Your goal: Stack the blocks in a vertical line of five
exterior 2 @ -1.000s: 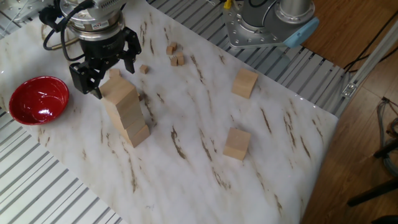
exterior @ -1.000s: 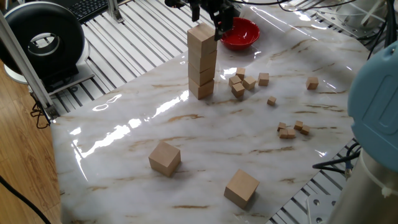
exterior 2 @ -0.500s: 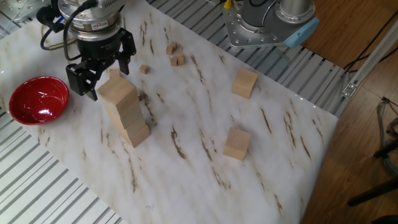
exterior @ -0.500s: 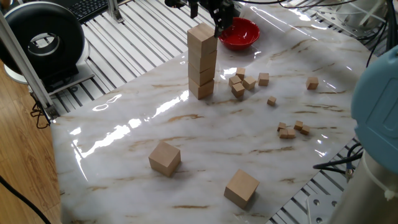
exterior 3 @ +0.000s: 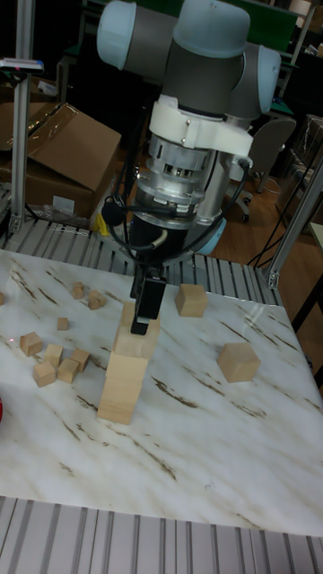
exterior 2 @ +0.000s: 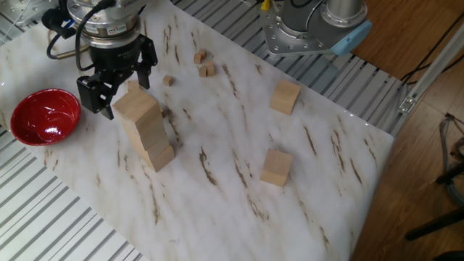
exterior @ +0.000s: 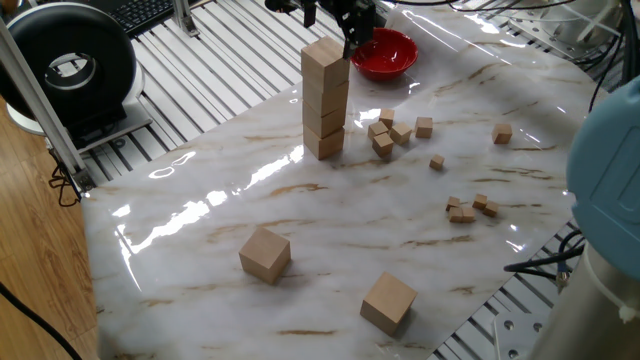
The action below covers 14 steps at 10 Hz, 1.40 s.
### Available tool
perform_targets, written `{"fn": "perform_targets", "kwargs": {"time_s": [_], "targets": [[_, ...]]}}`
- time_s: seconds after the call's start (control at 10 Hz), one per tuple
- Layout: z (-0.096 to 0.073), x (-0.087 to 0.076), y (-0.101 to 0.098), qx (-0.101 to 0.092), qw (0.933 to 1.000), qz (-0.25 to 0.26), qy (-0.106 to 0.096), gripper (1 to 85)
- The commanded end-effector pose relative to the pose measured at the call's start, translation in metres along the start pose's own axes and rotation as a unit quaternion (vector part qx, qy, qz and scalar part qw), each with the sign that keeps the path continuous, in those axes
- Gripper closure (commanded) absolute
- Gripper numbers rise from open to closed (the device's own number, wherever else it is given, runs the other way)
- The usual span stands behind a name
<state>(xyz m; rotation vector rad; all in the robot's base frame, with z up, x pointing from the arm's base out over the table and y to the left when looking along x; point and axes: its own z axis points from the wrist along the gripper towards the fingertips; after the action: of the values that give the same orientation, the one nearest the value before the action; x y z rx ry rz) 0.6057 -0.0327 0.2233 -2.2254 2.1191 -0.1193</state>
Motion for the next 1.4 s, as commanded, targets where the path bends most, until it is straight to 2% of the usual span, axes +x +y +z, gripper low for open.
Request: {"fn": "perform_targets", "kwargs": {"time_s": [0.0,0.2,0.5,0.6,0.7,0.8,1.0,1.2,1.3], "targets": [[-0.001,-0.006,0.008,-0.016,0.9997,0.013,-0.013,0.7],[-0.013,-0.006,0.017,-0.023,0.9995,0.018,-0.010,0.7],[-0.046,-0.010,0.034,-0.025,0.9994,0.025,0.003,0.7],[-0.051,-0.016,0.039,-0.025,0.9990,0.036,-0.002,0.7],[-0.055,-0.025,0.045,-0.035,0.9978,0.056,-0.012,0.7],[-0.059,-0.041,0.051,-0.045,0.9945,0.088,-0.035,0.7],[-0.057,-0.070,0.049,-0.049,0.9894,0.125,-0.054,0.7],[-0.054,-0.102,0.041,-0.043,0.9865,0.150,-0.050,0.7],[-0.052,-0.124,0.039,-0.037,0.9834,0.170,-0.051,0.7]]}}
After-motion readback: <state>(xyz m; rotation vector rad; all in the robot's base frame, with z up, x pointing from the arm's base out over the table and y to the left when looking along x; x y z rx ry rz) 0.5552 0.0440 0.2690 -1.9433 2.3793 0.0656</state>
